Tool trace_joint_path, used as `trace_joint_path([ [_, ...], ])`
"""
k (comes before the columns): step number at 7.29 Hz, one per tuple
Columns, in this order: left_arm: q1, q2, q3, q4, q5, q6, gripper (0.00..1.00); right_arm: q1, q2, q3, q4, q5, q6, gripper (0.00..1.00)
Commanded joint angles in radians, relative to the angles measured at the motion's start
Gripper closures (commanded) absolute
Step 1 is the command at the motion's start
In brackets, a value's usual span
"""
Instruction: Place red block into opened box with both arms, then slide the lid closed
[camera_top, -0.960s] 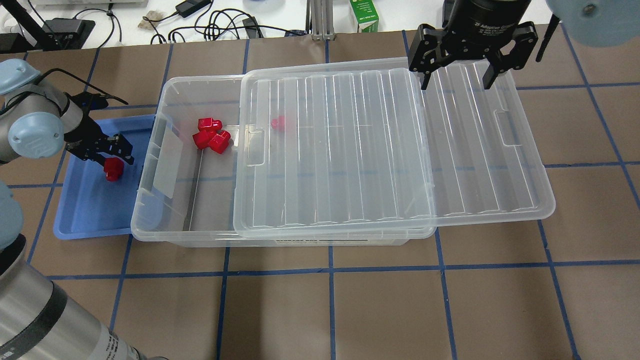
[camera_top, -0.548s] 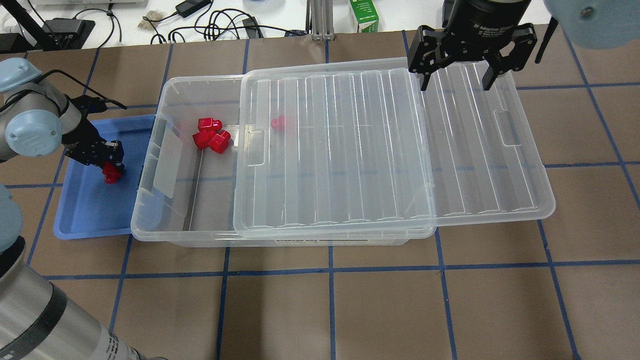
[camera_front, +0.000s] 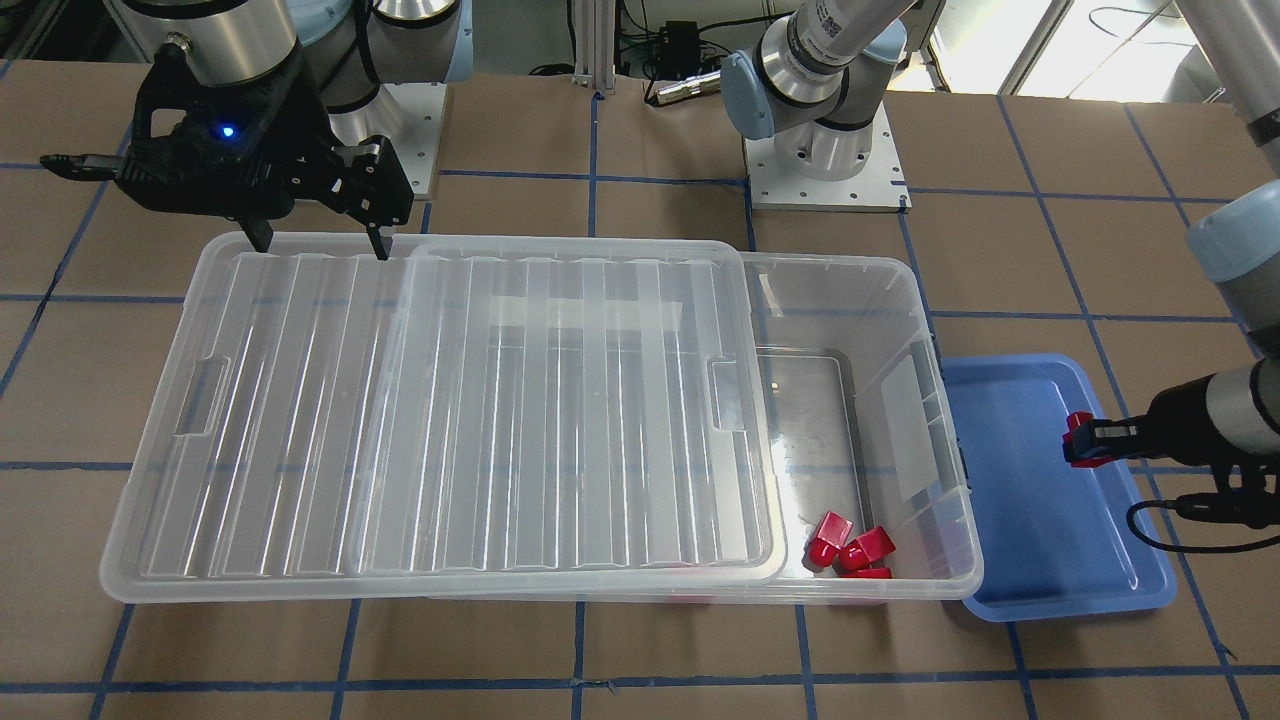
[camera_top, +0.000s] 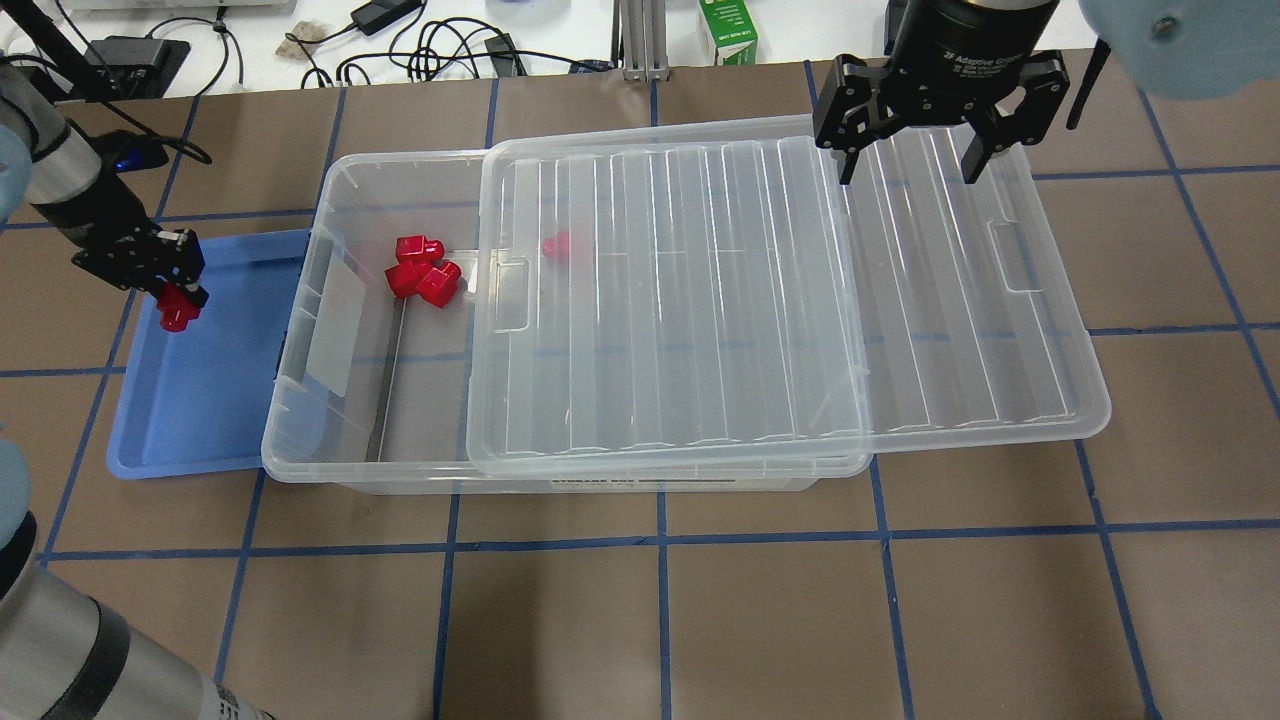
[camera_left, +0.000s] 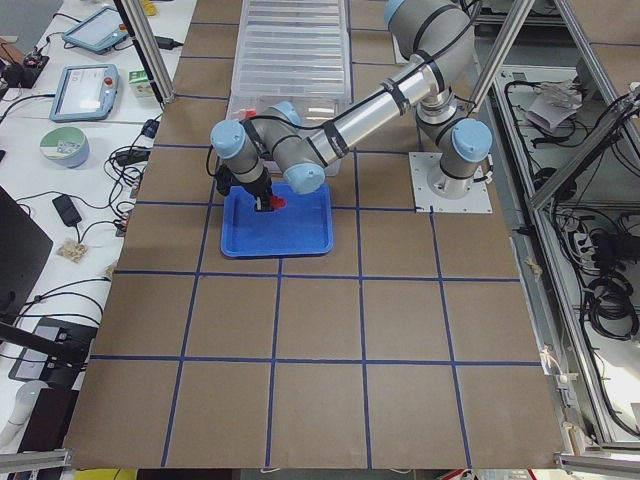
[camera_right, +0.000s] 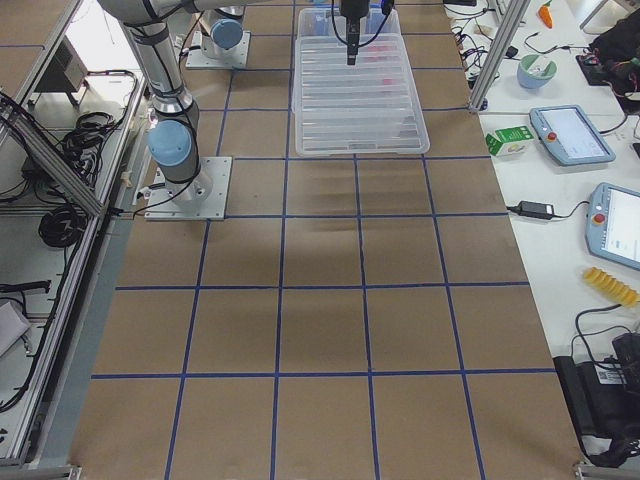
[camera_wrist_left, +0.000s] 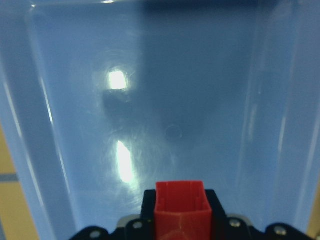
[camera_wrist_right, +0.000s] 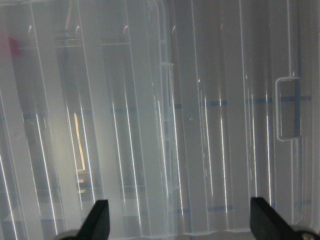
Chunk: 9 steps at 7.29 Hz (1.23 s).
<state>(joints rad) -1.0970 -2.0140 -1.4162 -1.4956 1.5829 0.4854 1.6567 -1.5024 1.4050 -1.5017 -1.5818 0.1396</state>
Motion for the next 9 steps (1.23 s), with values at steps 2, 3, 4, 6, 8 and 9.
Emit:
trace_joint_path([
  [2, -0.191, 0.095, 0.089, -0.141, -0.004, -0.11, 0.99, 0.0, 0.002, 0.0, 0.0, 0.0, 0.0, 0.0],
  [3, -0.257, 0.107, 0.062, -0.134, -0.003, -0.196, 0.99, 0.0, 0.002, 0.0, 0.001, 0.0, 0.0, 0.0],
  [4, -0.297, 0.125, 0.006, -0.13, -0.003, -0.267, 0.99, -0.002, 0.004, 0.0, 0.001, 0.0, -0.006, 0.0],
  [6, -0.36, 0.142, -0.108, 0.005, 0.005, -0.333, 0.99, -0.005, 0.002, 0.0, 0.003, -0.004, -0.012, 0.0],
  [8, -0.399, 0.143, -0.154, 0.087, 0.005, -0.398, 0.99, -0.005, 0.002, 0.0, 0.001, -0.004, -0.009, 0.0],
  [9, -0.405, 0.138, -0.177, 0.087, 0.0, -0.399, 0.99, -0.005, 0.002, 0.0, 0.001, -0.004, -0.008, 0.0],
])
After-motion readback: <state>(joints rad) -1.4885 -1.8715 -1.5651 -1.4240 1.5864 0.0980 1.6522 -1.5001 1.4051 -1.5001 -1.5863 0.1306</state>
